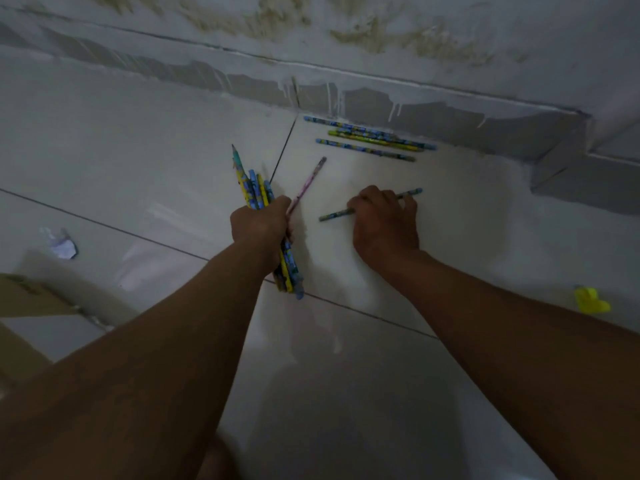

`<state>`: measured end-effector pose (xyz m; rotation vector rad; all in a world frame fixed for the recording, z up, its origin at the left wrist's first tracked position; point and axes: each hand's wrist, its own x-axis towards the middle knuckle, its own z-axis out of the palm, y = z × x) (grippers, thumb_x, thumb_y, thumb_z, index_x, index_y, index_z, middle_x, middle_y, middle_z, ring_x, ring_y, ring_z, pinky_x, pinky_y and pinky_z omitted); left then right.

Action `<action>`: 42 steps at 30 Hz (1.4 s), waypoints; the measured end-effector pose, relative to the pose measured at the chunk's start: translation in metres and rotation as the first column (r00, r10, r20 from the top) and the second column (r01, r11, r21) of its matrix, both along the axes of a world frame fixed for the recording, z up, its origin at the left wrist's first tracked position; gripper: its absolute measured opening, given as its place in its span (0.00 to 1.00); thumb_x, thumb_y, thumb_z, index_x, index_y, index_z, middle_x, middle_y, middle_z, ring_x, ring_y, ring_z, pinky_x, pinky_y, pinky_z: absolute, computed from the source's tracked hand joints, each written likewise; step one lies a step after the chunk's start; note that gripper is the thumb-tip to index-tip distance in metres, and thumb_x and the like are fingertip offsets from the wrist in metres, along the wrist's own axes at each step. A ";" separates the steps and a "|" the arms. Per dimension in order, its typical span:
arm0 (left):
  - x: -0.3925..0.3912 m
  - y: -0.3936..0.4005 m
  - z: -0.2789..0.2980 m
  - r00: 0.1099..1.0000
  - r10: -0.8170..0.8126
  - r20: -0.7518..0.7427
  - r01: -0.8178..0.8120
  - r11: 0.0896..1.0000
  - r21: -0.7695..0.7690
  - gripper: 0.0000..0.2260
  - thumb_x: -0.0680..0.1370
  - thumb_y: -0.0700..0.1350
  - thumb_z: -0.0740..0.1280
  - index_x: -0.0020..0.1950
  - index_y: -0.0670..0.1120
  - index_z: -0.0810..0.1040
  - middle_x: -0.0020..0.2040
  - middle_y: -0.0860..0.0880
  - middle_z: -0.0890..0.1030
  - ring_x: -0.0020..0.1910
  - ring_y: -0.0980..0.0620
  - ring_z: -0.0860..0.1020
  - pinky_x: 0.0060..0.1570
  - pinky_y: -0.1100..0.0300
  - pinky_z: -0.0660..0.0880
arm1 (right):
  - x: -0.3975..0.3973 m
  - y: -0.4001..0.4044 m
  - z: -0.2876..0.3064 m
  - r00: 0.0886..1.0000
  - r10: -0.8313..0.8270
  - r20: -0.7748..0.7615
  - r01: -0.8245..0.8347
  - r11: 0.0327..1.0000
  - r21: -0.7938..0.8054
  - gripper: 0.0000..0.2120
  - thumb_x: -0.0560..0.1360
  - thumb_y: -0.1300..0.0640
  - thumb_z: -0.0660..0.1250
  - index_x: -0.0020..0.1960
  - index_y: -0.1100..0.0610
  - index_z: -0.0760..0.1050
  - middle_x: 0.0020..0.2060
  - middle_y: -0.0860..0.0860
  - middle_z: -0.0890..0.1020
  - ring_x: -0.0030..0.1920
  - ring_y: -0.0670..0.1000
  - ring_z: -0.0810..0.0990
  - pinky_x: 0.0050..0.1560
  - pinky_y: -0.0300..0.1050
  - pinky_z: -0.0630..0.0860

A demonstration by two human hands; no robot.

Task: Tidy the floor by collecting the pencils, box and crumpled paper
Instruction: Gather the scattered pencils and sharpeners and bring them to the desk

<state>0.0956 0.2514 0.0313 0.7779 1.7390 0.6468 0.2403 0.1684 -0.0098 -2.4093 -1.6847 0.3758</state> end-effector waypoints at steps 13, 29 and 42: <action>0.006 -0.014 0.022 0.988 -0.134 0.072 0.131 0.990 0.045 0.20 0.65 0.51 0.83 0.41 0.42 0.75 0.30 0.44 0.70 0.21 0.53 0.67 0.23 0.64 0.69 | -0.019 0.000 0.011 0.957 0.023 -0.289 0.072 0.946 0.315 0.04 0.76 0.55 0.65 0.49 0.50 0.77 0.46 0.48 0.78 0.48 0.54 0.78 0.51 0.52 0.68; 0.013 0.000 0.036 0.979 0.097 0.179 -0.101 0.995 0.017 0.14 0.69 0.46 0.79 0.34 0.44 0.75 0.24 0.49 0.72 0.17 0.56 0.68 0.22 0.67 0.68 | -0.038 -0.001 0.014 0.820 -0.012 -0.572 0.142 0.973 0.182 0.07 0.76 0.51 0.68 0.46 0.53 0.82 0.39 0.50 0.84 0.41 0.54 0.81 0.44 0.52 0.79; -0.009 0.014 0.022 0.997 0.079 -0.019 -0.078 0.997 0.027 0.12 0.72 0.48 0.75 0.40 0.42 0.76 0.32 0.45 0.78 0.28 0.48 0.76 0.30 0.60 0.75 | -0.047 0.023 0.021 0.825 0.038 -0.564 0.038 0.992 0.123 0.12 0.78 0.53 0.61 0.55 0.52 0.82 0.51 0.53 0.83 0.52 0.56 0.80 0.54 0.52 0.77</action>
